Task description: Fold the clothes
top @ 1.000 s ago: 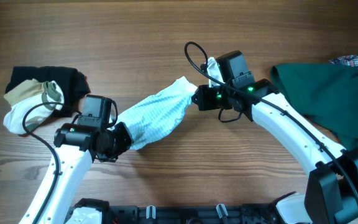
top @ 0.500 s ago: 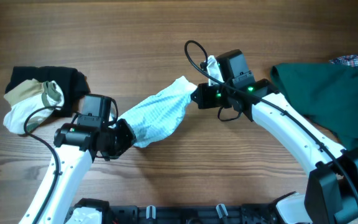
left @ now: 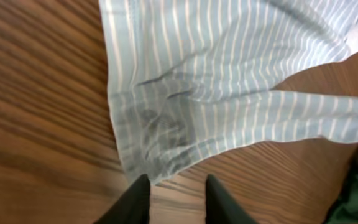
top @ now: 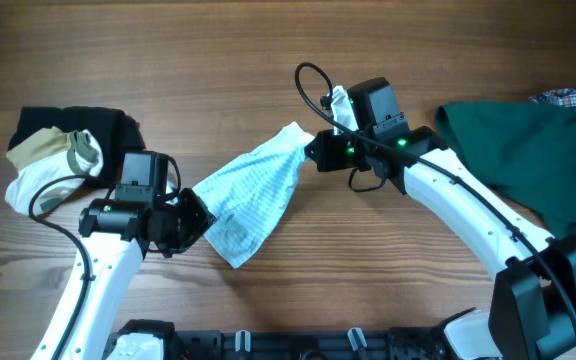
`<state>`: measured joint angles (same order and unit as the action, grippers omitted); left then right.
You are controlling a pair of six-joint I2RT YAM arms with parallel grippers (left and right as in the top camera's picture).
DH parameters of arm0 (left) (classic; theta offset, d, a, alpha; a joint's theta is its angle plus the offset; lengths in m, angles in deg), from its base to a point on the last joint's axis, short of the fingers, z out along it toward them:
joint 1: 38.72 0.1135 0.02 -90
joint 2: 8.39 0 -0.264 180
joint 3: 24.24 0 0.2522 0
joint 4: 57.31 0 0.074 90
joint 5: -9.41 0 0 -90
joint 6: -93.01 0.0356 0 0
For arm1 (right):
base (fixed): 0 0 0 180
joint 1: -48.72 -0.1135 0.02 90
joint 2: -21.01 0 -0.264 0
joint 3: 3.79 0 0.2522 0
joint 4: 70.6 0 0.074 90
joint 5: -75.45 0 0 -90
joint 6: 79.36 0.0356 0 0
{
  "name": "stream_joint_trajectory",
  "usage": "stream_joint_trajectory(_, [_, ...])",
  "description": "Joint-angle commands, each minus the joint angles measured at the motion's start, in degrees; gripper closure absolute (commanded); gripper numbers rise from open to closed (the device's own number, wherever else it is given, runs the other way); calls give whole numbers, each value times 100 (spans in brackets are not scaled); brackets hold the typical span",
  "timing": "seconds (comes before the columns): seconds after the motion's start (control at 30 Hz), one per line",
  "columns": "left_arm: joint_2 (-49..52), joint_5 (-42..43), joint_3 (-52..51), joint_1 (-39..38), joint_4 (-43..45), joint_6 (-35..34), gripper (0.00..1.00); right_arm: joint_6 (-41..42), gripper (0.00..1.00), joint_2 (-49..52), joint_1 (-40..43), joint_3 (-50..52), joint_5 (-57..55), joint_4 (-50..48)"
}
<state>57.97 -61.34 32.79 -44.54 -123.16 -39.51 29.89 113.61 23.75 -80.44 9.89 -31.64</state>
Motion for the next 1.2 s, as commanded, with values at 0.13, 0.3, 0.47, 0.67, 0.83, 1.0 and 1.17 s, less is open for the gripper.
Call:
stream_joint_trajectory(0.13, [-35, -332, 87, -1078, 68, 1093, 69, -105, 93, 85, -20, -138, 87, 17])
stream_joint_trajectory(0.3, [24, -1757, 87, -2461, 212, 1537, 69, -103, 92, 85, -20, -138, 87, 15])
stream_joint_trajectory(0.47, [643, -3379, 90, -3711, 494, 1718, 62, -101, 93, 85, -20, -138, 87, 26])
stream_joint_trajectory(0.67, [1657, -4199, 90, -4096, 654, 2159, 63, -98, 93, 85, -20, -138, 87, 94])
stream_joint_trajectory(0.83, [2140, -4308, 90, -4210, 833, 2376, 65, -98, 93, 85, -20, -138, 87, 98])
stream_joint_trajectory(1.0, [2149, -4271, 90, -4572, 872, 2570, 68, -83, 93, 85, -20, -138, 63, 101])
stream_joint_trajectory(1.17, [2149, -4266, 90, -5147, 905, 2693, 63, -79, 93, 85, -20, -138, -4, 101])
